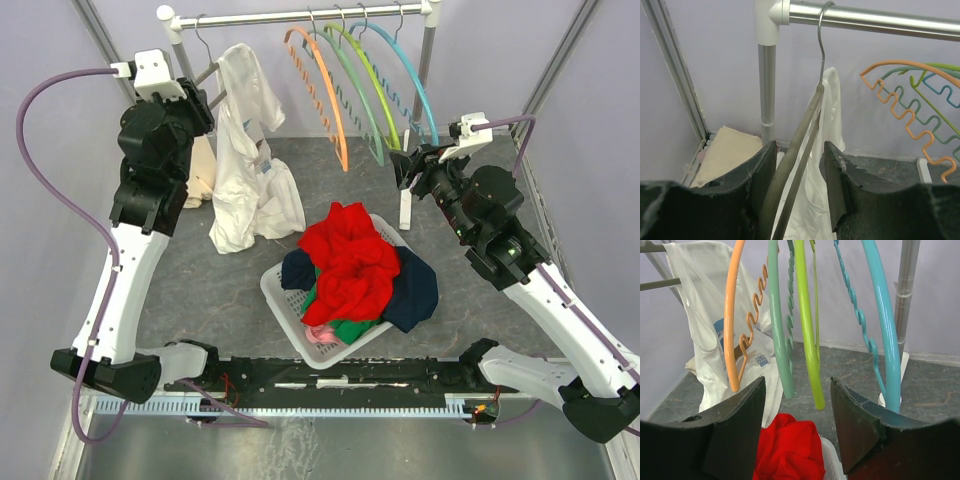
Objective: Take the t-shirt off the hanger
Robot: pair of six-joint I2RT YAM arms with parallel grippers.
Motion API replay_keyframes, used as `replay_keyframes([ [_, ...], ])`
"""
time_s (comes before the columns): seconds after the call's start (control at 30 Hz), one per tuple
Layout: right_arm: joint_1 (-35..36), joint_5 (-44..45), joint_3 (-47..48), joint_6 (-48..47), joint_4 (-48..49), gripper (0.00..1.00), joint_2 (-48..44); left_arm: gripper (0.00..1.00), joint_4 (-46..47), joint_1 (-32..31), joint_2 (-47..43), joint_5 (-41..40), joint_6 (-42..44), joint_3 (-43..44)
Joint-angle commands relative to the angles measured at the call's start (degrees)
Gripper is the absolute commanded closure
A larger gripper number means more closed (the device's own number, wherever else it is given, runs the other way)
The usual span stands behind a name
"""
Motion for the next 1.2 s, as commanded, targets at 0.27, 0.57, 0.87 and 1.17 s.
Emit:
replay_keyframes([
  [0.27,-0.1,-1.0,3.6,-0.5,2.1,0.37,0.1,0.97,19.7,0.0,-5.4,4.9,-3.4,-5.0],
  [0.57,-0.2,-1.3,4.2,-0.4,2.2,0.37,0.4,0.97,26.0,0.1,-6.1,3.6,-3.0,-7.4],
  [0.87,-0.2,-0.3,3.6,-0.8,2.0,0.37,-0.1,0.96,21.7,0.0,-3.8,4.4,-3.6,-5.1],
  [1.17,-0.2,0.0,2.9,-0.6,2.3,0.37,0.0,0.39,12.2,0.1,-3.3,7.1,-4.3,-3.2],
])
